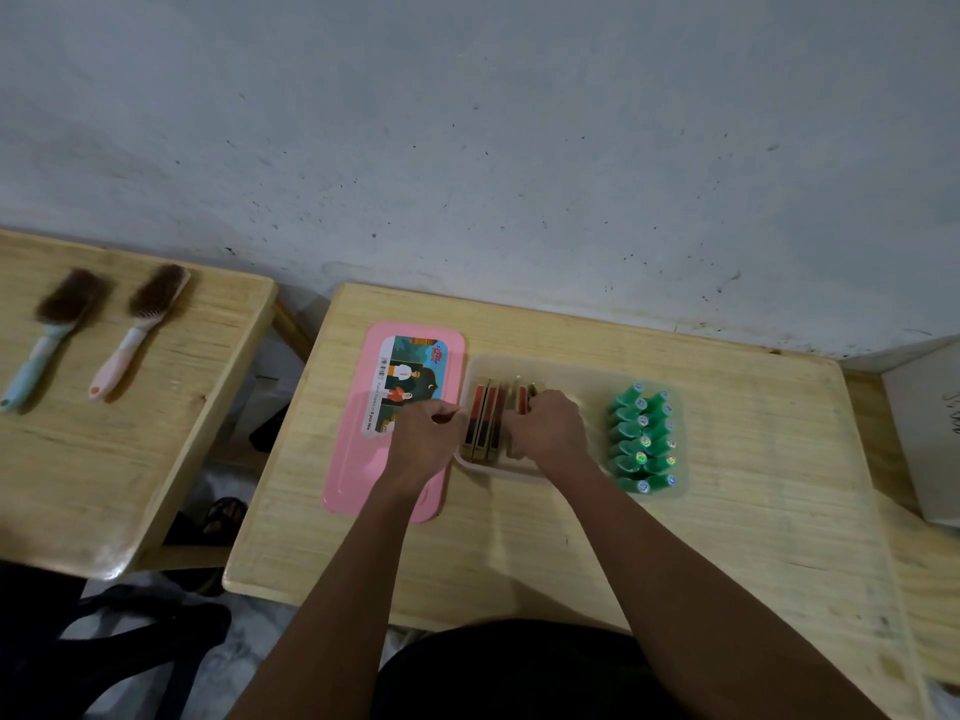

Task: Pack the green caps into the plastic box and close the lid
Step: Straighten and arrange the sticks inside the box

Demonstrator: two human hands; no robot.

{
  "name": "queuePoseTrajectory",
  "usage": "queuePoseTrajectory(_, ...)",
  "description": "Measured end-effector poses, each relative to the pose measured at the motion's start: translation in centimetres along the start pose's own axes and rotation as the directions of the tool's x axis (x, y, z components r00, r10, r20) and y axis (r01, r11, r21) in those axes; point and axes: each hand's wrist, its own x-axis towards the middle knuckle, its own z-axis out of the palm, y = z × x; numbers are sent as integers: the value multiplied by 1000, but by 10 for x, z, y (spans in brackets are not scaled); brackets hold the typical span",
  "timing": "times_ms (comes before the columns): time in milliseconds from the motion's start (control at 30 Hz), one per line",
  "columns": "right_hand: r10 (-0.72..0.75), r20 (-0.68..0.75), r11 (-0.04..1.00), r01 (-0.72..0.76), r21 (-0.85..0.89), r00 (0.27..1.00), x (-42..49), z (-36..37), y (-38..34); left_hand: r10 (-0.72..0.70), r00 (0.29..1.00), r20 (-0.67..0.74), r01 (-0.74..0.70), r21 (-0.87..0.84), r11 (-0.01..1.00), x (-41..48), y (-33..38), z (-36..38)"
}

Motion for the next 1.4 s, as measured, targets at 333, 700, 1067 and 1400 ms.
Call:
queuePoseTrajectory(333, -147, 66, 986, 142, 86, 987, 2, 6, 2, -14, 1000, 4, 14, 3, 1000, 0, 0, 1)
queuePoseTrajectory(700, -174, 110, 983, 166, 82, 978, 7, 8, 6, -8, 1000, -3, 8, 17, 1000, 0, 1, 1)
queuePoseTrajectory(1067, -253, -91, 966, 247, -76, 963, 3, -27, 23, 3, 1000, -12, -3, 2, 1000, 0, -1, 1)
queuePoseTrajectory(1400, -149, -15, 896, 128, -425, 989, 12, -30, 45, 17, 1000, -18, -17, -6, 1000, 0, 0, 2)
